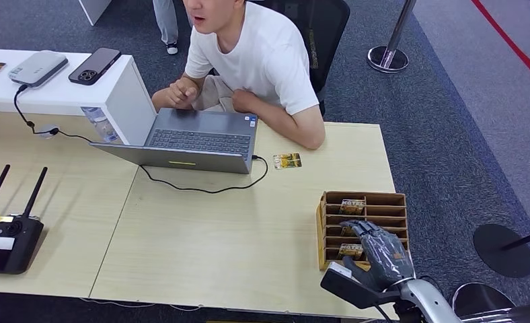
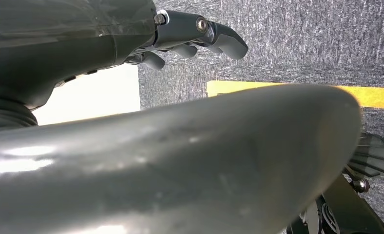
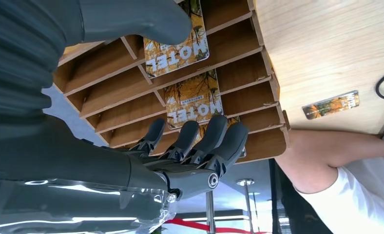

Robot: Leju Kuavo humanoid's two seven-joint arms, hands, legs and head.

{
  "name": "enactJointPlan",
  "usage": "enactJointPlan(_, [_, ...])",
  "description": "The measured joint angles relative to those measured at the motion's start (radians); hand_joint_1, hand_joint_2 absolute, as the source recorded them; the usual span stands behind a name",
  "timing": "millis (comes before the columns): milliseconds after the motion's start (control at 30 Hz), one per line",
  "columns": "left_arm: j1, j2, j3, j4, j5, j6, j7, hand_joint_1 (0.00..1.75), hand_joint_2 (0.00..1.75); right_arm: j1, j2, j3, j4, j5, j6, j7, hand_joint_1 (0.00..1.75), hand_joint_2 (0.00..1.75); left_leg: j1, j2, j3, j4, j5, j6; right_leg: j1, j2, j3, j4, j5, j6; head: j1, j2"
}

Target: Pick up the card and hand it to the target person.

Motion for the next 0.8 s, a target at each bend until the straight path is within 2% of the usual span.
enactJointPlan(367, [0.0, 0.001, -0.012, 0.0, 0.0, 0.0, 0.0, 0.0, 0.0, 0.004, 0.0, 0.003, 0.01, -0.001, 0.003, 0.018, 0.65, 1.75, 0.0, 0.0, 0.0, 0.0, 0.0, 0.0, 0.0, 0.0, 0.0, 0.0, 0.0, 0.0, 0.0, 0.0])
enactJointPlan(600, [0.0, 0.002, -0.013, 0.0, 0.0, 0.0, 0.004, 0.0, 0.0, 0.004, 0.0, 0.003, 0.015, -0.002, 0.006, 0.025, 0.75, 1.75, 0.0, 0.0, 0.0, 0.0, 0.0, 0.0, 0.0, 0.0, 0.0, 0.0, 0.0, 0.0, 0.0, 0.0])
enactJointPlan(800, [0.0, 0.002, -0.014, 0.0, 0.001, 0.0, 0.007, 0.0, 0.0, 0.004, 0.0, 0.003, 0.024, -0.002, 0.008, 0.028, 0.69, 1.75, 0.0, 0.0, 0.0, 0.0, 0.0, 0.0, 0.0, 0.0, 0.0, 0.0, 0.0, 0.0, 0.0, 0.0])
